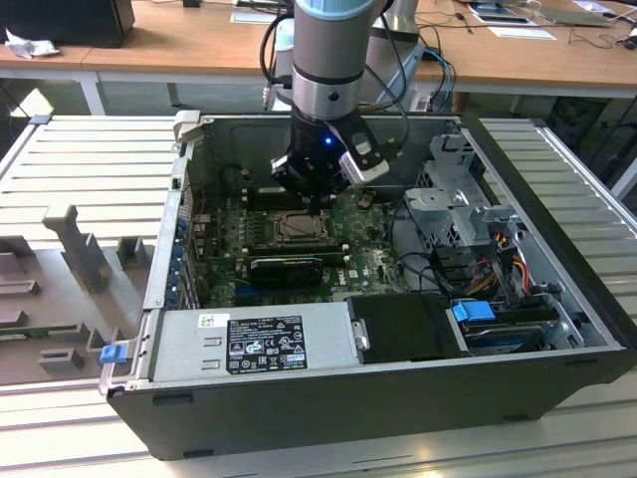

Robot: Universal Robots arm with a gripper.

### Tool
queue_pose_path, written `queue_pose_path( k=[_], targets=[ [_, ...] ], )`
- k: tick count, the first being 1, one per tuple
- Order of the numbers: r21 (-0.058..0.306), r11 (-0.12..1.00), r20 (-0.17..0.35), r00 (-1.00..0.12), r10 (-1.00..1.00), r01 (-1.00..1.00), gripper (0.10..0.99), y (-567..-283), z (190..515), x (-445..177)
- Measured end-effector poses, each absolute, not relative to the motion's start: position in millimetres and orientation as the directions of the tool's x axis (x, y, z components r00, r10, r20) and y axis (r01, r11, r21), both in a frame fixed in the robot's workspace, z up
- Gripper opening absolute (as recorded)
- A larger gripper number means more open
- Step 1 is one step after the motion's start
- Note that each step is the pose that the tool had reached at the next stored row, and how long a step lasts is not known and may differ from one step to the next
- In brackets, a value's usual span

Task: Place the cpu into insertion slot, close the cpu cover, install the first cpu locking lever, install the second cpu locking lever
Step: 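Install the second cpu locking lever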

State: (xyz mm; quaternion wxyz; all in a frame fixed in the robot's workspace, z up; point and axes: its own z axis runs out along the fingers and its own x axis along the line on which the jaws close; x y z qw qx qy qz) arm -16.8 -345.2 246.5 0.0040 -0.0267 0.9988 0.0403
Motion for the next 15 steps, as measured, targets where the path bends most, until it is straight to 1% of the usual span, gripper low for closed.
queue_pose_path(
  k=[5, 15],
  targets=[
    [0.080, 0.995, -0.006, -0.999, -0.053, -0.053, 0.106, -355.5, 246.4, -16.7],
    [0.081, 0.995, 0.011, -0.999, -0.053, -0.052, 0.106, -362.6, 245.5, -16.8]
  ],
)
